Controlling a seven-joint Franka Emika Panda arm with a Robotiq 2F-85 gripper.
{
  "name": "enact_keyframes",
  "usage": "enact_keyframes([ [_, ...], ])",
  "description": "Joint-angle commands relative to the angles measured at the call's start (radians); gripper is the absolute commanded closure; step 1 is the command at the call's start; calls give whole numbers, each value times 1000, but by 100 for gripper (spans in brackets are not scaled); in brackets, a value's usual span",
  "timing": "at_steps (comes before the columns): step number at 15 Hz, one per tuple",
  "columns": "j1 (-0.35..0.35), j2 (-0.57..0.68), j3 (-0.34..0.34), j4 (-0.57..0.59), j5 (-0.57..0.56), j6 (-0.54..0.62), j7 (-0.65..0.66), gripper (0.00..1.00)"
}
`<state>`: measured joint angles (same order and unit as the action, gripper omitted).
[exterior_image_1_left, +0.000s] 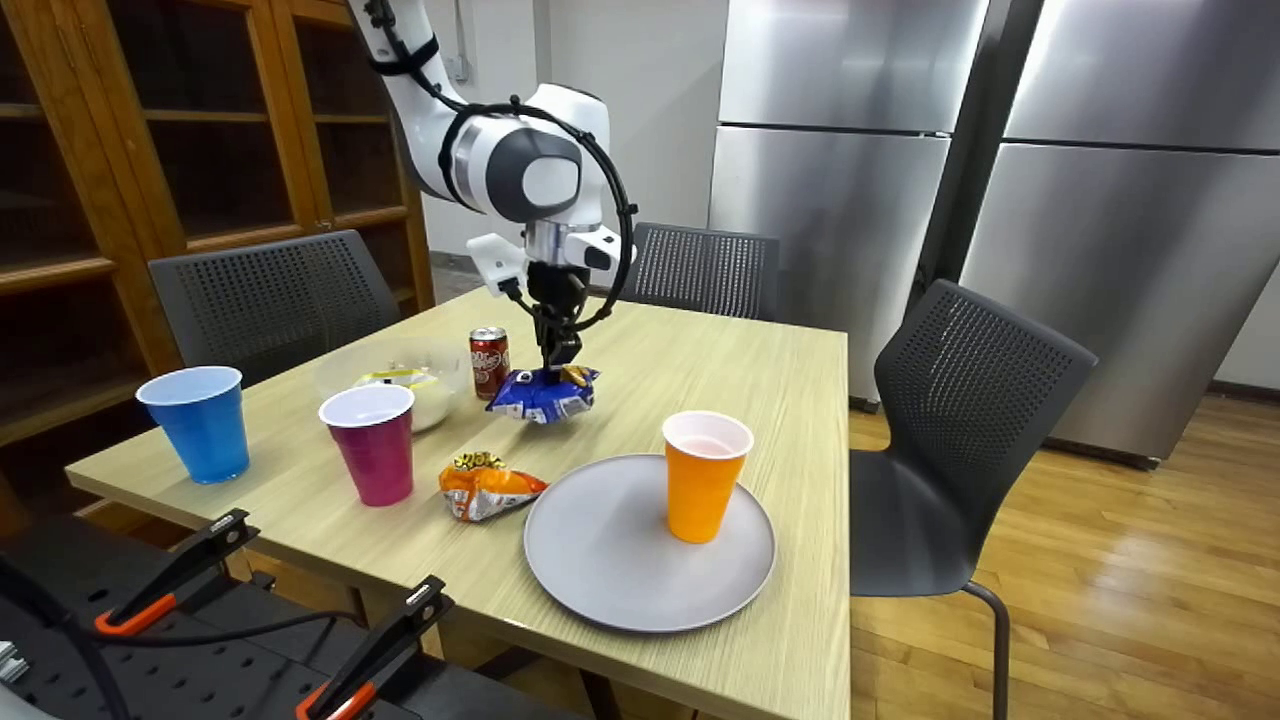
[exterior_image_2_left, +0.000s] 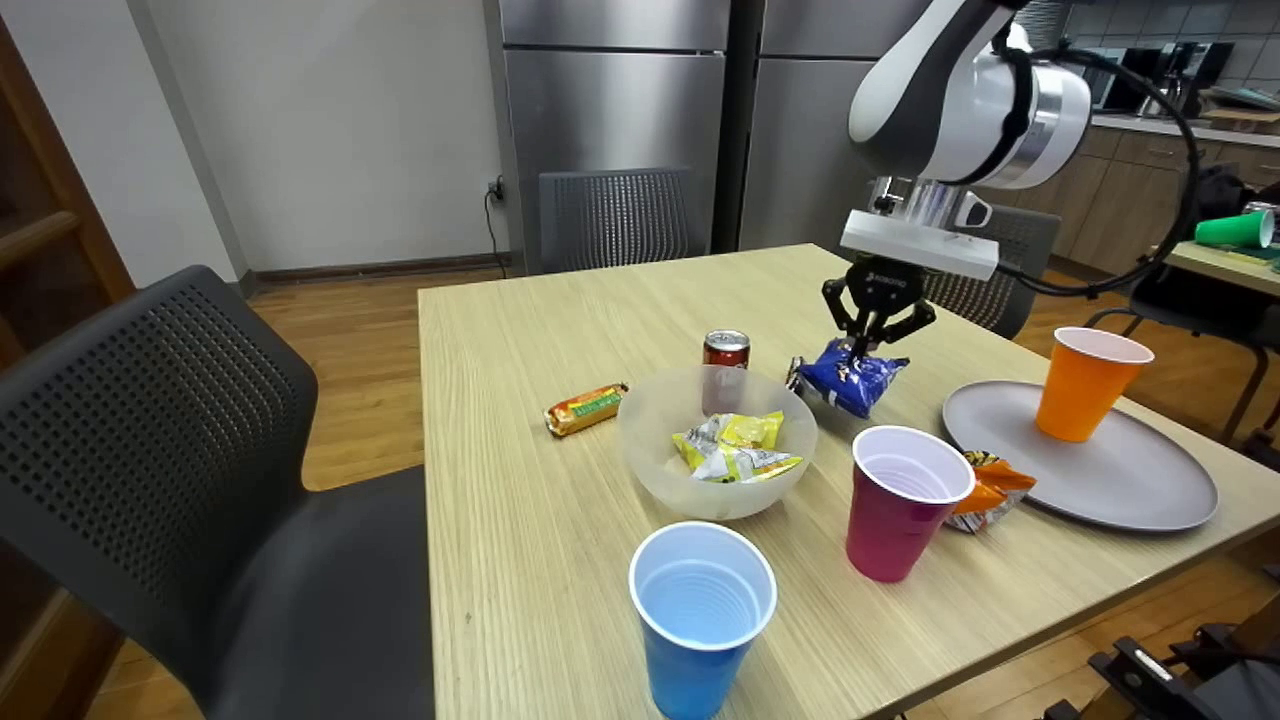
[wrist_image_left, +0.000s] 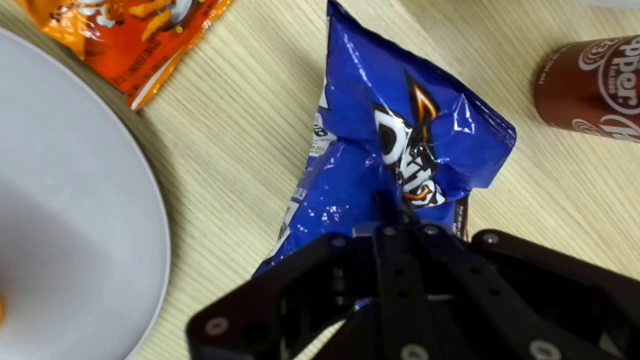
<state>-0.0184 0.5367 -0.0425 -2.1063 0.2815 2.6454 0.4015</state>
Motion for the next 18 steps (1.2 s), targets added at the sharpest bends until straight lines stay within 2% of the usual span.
enact_keyframes([
  [1,2,-112,17,-73,21,24,-32,100],
  [9,39,-272,46,-198,19,114,-35,100],
  [18,138,-387,98,-347,-6,222,-5,100],
])
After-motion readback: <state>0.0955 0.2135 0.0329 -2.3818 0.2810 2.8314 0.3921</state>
